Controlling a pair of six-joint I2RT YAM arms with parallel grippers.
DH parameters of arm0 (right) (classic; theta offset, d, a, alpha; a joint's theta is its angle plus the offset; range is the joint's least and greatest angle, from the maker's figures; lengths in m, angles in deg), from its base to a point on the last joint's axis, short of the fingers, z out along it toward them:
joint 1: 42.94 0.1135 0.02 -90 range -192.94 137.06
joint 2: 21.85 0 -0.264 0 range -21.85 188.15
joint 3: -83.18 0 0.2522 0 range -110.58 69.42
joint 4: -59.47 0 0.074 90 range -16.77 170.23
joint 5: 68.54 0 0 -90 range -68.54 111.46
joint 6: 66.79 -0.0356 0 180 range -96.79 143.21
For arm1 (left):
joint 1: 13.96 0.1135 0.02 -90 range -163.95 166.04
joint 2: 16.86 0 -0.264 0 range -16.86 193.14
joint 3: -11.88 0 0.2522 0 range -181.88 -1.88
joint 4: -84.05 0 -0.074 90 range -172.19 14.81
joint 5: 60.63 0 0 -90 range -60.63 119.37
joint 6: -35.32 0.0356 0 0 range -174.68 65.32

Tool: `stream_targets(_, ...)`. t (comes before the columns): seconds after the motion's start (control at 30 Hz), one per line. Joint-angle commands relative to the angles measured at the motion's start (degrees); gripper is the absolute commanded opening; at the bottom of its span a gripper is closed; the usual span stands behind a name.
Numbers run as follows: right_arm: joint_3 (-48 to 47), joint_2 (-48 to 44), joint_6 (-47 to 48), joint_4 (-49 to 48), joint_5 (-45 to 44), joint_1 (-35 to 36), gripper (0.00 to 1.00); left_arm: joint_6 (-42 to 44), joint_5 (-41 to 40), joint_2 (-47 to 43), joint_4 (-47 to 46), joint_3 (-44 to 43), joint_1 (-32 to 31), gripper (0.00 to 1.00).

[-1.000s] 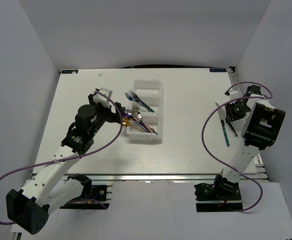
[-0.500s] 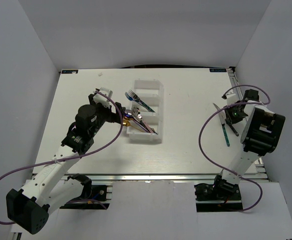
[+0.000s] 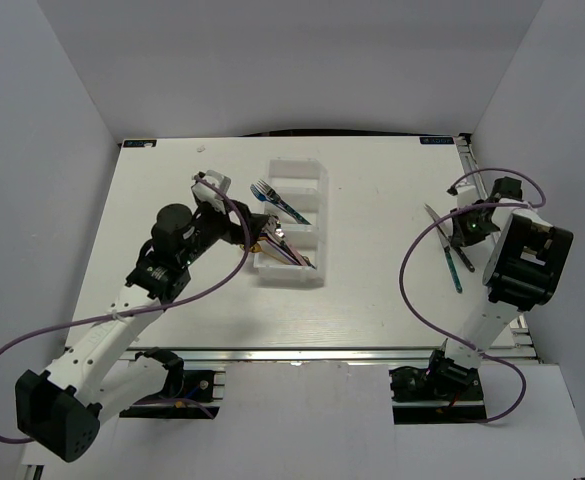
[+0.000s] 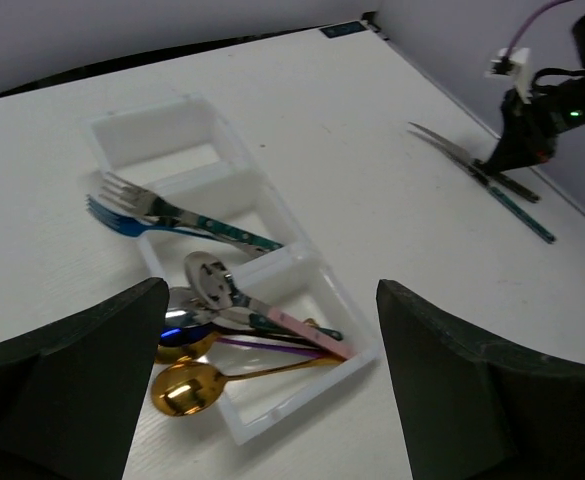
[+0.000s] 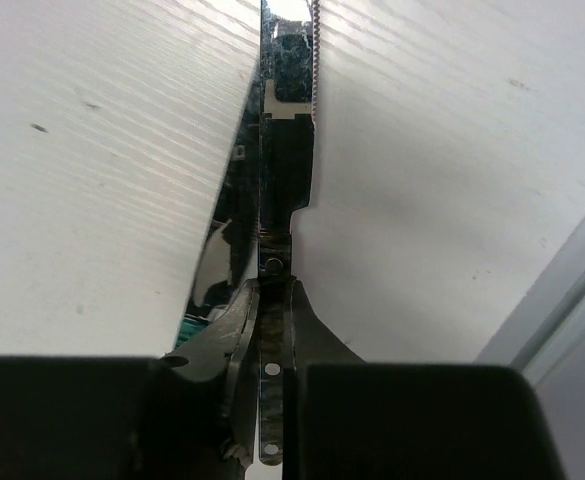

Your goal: Sort the eating utensils into containers

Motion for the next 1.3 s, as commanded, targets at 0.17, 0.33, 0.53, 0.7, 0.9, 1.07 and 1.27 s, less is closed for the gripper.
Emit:
stream_targets(0.17,-2.68,-7.54,-3.49,2.99,11.99,4.05,0.00,-20.76,20.92,10.28,-7.63,-8.42,0.15,0.94)
stream_targets(0.33,0.40,-16.06,-6.91,0.71,14.89,12.02,0.00,-34.12,20.85,17.66,-11.51,-11.57,0.15,0.88)
stream_targets(0.53,0.85,-23.19,-15.08,-3.41,16.12,23.36,0.00,-43.73,16.36,28.30,-11.77,-16.85,-0.73,0.75)
stream_targets(0.7,-0.82,-24.42,-19.39,-4.48,16.30,30.06,0.00,-48.03,14.86,36.38,-11.86,-22.74,-1.95,0.67)
stream_targets(0.9,-0.83,-24.42,-21.86,-6.58,15.86,35.51,0.00,-47.34,11.88,40.08,-11.86,-27.13,-4.59,0.63)
stream_targets(1.07,-0.74,-25.65,-23.97,-8.34,14.37,37.98,0.00,-47.60,8.80,41.49,-11.69,-27.32,-5.65,0.59)
stream_targets(1.27,-0.56,-26.09,-25.37,-9.75,10.94,40.26,0.00,-48.57,6.17,43.51,-11.34,-28.54,-6.61,0.53)
